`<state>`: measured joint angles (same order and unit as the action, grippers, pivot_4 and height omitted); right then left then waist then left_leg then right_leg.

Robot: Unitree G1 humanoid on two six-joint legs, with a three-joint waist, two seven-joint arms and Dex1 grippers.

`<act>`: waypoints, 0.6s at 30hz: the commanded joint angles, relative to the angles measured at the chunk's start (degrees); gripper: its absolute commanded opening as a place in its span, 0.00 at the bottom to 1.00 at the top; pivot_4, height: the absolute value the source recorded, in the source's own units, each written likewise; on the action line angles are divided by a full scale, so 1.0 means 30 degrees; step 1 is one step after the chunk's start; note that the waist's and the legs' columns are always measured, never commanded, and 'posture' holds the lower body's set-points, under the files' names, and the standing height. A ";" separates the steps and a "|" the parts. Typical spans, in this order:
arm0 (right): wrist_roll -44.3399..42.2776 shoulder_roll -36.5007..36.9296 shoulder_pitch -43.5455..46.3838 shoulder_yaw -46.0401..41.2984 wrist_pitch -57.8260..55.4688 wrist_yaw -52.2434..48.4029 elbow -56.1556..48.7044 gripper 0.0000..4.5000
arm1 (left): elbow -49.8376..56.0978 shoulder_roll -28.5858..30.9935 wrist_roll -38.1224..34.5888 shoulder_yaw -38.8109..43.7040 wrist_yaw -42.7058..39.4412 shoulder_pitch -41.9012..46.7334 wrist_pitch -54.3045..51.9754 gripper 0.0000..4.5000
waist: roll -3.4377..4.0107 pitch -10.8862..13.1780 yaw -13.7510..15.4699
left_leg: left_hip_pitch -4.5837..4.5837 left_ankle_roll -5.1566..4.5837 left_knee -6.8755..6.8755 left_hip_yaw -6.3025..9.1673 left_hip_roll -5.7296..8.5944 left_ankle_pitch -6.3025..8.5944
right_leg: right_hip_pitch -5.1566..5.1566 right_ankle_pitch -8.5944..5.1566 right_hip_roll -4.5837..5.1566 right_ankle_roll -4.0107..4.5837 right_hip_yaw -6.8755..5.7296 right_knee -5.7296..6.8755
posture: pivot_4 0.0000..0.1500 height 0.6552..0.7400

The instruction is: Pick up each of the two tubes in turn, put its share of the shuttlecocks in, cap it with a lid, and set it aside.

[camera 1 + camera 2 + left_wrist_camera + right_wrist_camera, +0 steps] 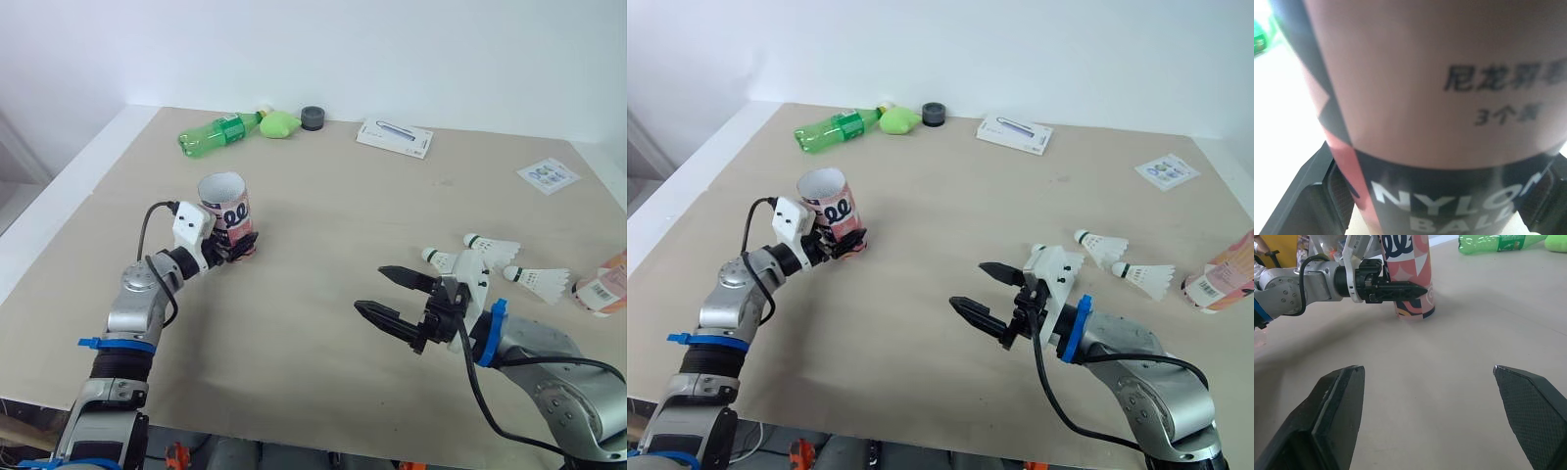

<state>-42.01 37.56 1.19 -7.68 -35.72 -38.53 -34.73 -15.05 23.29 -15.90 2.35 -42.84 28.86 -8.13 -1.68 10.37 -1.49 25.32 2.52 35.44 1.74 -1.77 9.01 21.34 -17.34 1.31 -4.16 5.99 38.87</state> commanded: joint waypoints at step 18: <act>0.0341 0.3242 -0.0556 -0.4319 0.0681 -0.2028 0.2486 1.00 | 0.3768 0.5845 0.0840 -0.7164 -1.3336 0.4821 -0.3893 0.85 | 0.0001 0.0003 -0.0119 | 0.0005 -0.0003 -0.0002 -0.0007 0.0003 -0.0003 | 0.0009 -0.0019 0.0002 0.0031 -0.0003 0.0020 | 1.00 0.87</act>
<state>-41.97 46.39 -0.32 -17.79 -34.95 -43.78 -28.26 -4.39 40.76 -14.33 -18.49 -81.80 42.14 -20.36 -1.68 10.38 -1.85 25.33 2.51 35.43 1.72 -1.76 9.01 21.38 -17.43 1.31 -4.12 5.98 38.93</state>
